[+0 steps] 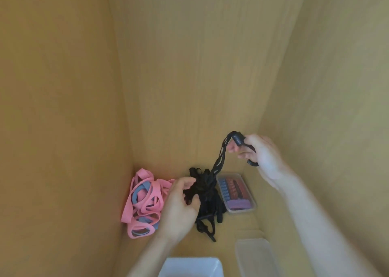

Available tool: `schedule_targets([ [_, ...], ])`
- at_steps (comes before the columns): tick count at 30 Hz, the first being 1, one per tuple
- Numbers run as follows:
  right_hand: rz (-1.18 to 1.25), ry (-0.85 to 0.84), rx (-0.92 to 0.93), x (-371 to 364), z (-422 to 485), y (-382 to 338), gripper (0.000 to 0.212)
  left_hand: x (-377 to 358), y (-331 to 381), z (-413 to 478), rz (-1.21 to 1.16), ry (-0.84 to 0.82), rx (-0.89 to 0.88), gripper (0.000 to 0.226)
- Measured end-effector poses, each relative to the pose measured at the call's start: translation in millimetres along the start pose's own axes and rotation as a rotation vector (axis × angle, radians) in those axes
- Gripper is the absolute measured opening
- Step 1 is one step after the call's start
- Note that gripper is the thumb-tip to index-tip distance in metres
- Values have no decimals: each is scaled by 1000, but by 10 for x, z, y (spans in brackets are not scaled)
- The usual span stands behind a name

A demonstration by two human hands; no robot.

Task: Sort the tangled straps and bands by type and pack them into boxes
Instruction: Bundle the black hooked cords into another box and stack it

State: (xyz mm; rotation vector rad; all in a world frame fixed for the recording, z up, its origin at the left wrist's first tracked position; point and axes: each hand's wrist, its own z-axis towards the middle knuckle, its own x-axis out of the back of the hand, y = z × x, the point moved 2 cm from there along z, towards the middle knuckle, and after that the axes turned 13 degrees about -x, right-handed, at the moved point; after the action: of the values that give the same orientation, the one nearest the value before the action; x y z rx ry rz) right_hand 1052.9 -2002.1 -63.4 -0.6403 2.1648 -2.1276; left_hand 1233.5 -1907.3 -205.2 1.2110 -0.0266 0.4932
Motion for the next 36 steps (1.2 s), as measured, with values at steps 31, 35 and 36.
schedule_targets([
  [31, 799, -379, 337, 382, -131, -1036, 24, 28, -207, 1506, 574, -280, -150, 49],
  [35, 835, -405, 438, 514, -214, -1176, 22, 72, -408, 1576, 228, -207, -42, 27],
  [36, 843, -406, 451, 537, -221, -1187, 22, 69, -445, 1590, 170, -213, -15, 22],
])
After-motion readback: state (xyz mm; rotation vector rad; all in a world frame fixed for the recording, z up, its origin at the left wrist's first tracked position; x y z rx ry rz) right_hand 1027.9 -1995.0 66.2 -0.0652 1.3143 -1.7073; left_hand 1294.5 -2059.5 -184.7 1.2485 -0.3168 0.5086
